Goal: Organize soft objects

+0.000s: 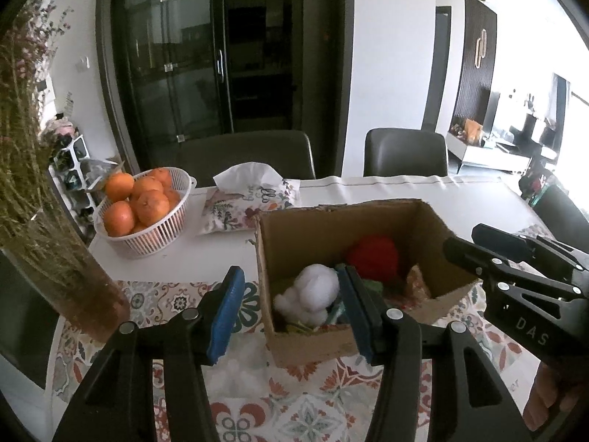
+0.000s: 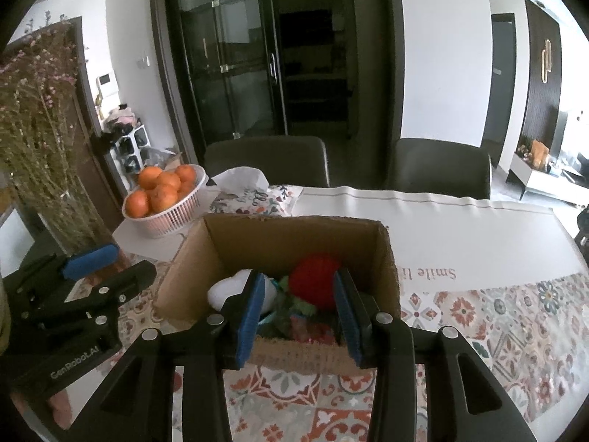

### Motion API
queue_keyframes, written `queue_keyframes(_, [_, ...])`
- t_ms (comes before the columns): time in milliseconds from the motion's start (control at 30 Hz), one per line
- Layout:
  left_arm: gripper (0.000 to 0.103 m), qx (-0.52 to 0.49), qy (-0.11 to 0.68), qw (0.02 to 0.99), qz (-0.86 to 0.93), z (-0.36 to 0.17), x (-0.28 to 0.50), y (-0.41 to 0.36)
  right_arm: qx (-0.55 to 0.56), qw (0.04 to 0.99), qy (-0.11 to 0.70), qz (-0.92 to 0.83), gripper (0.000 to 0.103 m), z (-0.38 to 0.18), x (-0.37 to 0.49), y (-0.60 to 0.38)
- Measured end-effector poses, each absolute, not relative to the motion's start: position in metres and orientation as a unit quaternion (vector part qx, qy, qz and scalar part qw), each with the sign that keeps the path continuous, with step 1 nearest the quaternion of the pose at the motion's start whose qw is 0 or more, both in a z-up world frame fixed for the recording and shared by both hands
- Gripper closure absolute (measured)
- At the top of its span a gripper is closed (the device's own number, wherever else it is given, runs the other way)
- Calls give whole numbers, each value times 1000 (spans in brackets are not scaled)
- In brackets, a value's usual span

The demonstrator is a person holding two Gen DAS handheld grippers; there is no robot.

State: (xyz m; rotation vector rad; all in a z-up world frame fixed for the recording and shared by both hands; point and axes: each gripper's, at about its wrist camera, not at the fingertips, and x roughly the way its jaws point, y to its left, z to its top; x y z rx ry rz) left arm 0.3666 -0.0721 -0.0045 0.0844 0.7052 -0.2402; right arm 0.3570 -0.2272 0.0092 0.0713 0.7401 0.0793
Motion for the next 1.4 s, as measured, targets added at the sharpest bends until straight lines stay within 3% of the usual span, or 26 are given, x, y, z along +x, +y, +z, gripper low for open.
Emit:
queue_keyframes(633, [49,29,311,941,-132,39,267,-61,33,950,311,27,62,65,248,-219])
queue_keyframes(1233, [42,33,300,944,-133,46,172,-43,41,954,296,12,62,70,156,-208])
queue_keyframes(1400, [40,34,291,947,-132,46,149,-38,43,955,294,13,55,67,135,-205])
